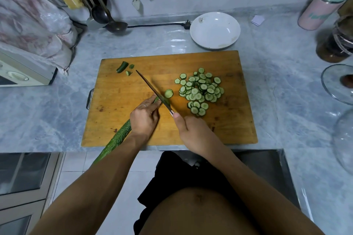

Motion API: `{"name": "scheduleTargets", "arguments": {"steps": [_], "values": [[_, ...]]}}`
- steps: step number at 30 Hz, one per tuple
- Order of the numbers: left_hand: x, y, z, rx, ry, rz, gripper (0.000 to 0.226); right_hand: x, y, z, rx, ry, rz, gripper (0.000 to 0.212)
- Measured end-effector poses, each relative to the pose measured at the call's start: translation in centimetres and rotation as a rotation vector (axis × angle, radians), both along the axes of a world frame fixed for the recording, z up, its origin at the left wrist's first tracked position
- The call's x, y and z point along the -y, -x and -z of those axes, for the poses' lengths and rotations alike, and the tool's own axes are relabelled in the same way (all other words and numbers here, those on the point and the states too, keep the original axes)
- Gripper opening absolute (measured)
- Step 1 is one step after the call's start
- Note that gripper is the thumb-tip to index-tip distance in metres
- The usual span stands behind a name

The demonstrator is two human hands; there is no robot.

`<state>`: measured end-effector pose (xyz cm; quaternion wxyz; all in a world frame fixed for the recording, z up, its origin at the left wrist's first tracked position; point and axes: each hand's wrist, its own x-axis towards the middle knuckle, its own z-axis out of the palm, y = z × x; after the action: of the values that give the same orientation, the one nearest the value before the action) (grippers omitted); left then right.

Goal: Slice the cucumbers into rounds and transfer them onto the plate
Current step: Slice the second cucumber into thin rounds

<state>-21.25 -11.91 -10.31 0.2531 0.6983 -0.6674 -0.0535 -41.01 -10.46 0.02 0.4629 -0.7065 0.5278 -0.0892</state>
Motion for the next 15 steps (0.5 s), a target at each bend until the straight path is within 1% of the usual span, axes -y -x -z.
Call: {"name": "scheduleTargets", "arguments": {"steps": [4, 11, 15], "values": [[0.08, -0.02, 0.30, 0.003, -0.034, -0.010, 0.035, -0.40, 0.15, -0.10, -0.003, -0.007, -0.014, 0.059], [-0.01, 0.06, 0.15, 0.023, -0.010, 0.004, 0.031, -0.46, -0.08, 0.50, -0.011, -0.044, -0.002, 0.057], [0.03, 0.12, 0.09, 0.034, -0.043, 0.005, 0.035, -0.33, -0.09, 0.38, 0.003, -0.044, 0.013, 0.059]]}}
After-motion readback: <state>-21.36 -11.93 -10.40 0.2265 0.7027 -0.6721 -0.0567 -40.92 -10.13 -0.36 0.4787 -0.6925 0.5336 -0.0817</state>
